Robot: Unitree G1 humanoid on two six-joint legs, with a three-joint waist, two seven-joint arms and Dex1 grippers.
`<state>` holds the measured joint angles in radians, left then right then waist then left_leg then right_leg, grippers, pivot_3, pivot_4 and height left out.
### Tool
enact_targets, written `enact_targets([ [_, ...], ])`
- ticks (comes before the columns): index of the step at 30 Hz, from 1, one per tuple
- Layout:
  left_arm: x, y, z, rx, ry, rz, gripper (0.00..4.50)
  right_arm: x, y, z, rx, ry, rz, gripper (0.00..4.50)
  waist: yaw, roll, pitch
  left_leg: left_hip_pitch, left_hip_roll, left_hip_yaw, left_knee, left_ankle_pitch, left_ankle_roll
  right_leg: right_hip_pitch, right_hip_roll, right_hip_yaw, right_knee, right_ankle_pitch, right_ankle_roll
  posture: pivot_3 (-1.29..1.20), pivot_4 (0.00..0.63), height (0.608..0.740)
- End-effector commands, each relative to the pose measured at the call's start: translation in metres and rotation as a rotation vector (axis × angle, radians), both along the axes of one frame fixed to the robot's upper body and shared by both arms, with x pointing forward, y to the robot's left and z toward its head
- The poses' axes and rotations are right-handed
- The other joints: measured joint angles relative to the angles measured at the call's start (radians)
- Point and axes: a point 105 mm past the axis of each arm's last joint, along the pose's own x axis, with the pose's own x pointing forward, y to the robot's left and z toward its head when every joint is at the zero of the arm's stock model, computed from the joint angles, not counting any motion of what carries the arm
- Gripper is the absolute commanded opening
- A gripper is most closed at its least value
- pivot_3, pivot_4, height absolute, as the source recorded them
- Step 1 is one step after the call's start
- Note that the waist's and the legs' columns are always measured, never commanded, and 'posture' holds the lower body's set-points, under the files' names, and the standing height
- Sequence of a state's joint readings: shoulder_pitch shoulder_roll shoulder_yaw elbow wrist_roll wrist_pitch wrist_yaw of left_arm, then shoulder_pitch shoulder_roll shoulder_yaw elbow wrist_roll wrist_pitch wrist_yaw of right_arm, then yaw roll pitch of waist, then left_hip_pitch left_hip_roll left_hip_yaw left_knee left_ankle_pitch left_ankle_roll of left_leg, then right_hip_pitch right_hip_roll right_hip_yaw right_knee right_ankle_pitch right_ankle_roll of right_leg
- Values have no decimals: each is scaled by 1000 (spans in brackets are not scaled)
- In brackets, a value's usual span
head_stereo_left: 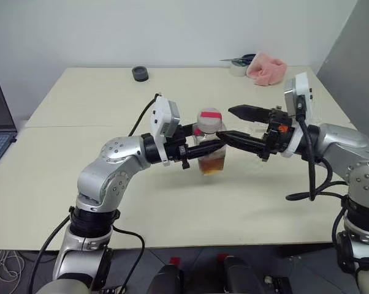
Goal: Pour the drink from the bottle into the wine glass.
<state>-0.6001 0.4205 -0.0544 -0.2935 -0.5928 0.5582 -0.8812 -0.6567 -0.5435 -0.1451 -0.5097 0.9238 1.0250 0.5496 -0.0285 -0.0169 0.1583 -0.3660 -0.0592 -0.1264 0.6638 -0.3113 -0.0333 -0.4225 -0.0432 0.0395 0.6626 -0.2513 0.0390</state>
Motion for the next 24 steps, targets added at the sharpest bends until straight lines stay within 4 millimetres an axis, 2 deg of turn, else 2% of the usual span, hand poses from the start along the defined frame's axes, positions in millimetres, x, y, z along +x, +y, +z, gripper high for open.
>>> enact_targets([
  [1,5,-5,7,-28,-37,7,1946,-6,11,18,67,-89,-41,4478,1,0,0,0,0,0,0,0,0,0,0,0,0,0,0,0,150,740],
  [6,11,-11,6,-41,-39,12,1946,-4,24,23,109,-107,-78,4478,1,0,0,0,-1,0,0,0,0,0,0,-1,0,0,0,0,150,740],
  [16,11,-16,7,-46,-46,-2,1946,0,30,21,119,-101,-107,4478,0,0,0,0,0,0,0,0,0,0,0,-1,0,0,0,0,150,740],
  [19,10,-15,8,-46,-46,-3,1946,0,31,21,121,-99,-102,3848,0,0,0,0,0,0,0,0,0,0,0,-1,0,0,0,0,150,740],
  [24,10,-13,7,-43,-40,3,1946,0,30,21,126,-95,-95,2157,0,0,0,0,-1,0,0,0,0,0,0,-1,0,0,0,0,150,740],
])
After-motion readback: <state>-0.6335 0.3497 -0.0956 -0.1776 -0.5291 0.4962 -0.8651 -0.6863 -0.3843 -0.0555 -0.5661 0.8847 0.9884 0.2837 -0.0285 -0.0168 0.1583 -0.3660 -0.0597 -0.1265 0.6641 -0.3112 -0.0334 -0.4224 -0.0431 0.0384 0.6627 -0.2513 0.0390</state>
